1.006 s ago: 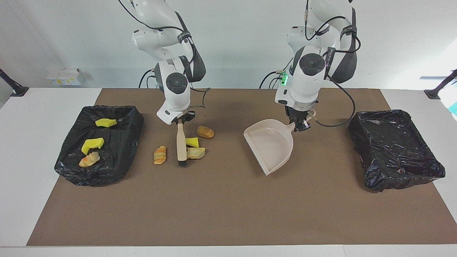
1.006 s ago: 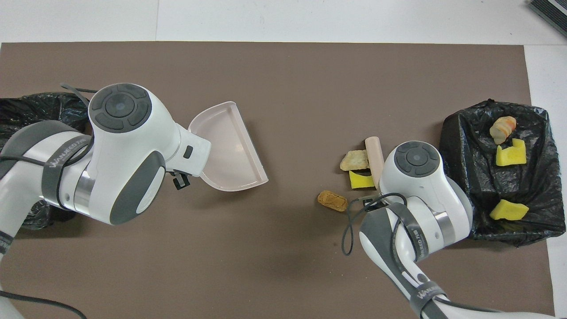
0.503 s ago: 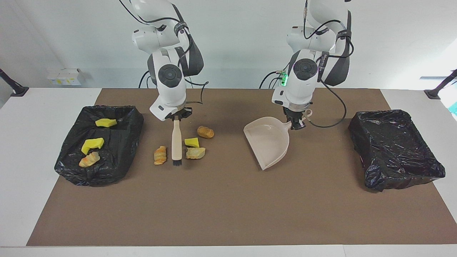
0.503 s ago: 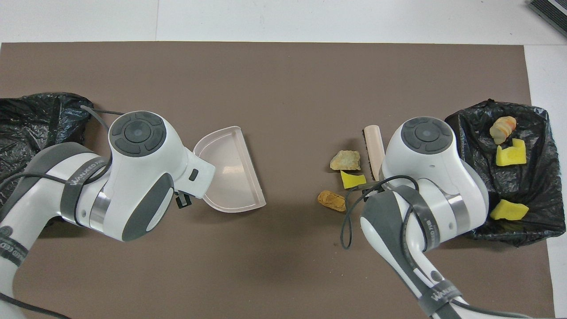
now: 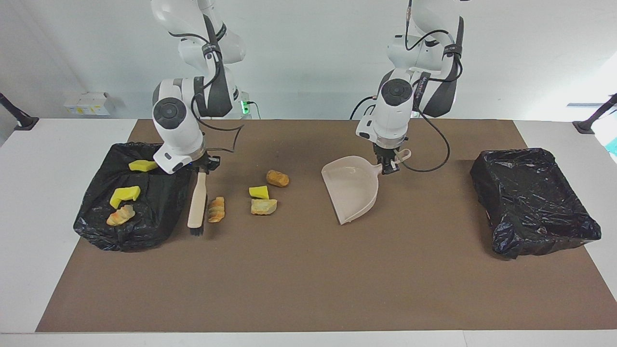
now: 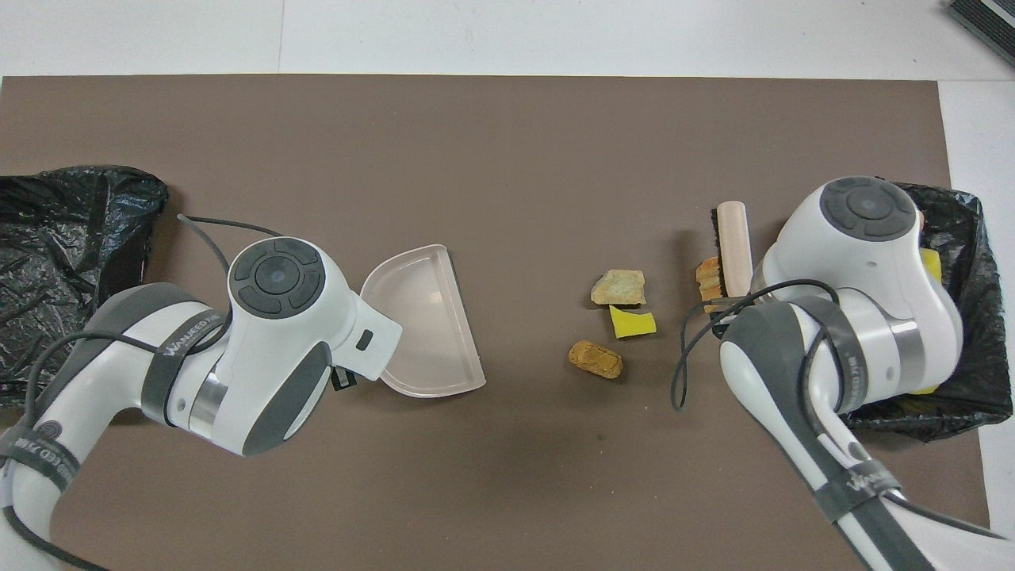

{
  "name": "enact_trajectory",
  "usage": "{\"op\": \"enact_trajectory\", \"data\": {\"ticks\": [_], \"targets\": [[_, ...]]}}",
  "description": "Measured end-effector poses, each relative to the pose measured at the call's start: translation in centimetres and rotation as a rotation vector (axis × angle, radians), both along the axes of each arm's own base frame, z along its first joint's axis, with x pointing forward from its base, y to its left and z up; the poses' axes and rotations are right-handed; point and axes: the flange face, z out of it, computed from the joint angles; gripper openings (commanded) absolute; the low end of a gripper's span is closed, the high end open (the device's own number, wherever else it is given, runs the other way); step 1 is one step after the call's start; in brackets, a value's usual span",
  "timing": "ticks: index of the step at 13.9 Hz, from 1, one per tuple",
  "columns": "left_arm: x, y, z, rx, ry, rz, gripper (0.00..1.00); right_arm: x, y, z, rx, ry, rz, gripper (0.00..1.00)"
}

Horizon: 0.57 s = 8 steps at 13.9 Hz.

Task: Sweep and dump trash in bin
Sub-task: 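Sweep the remaining trash into the dustpan with the brush in the right gripper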

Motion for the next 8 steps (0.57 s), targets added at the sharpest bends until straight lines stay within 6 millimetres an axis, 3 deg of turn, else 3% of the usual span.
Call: {"op": "enact_trajectory", "data": {"ticks": [8], "targets": [[0.0, 0.0, -0.4, -0.002, 0.0, -0.01, 0.0, -2.1, 8.2, -2.3, 0.066, 0.036, 0.093, 0.0]]}}
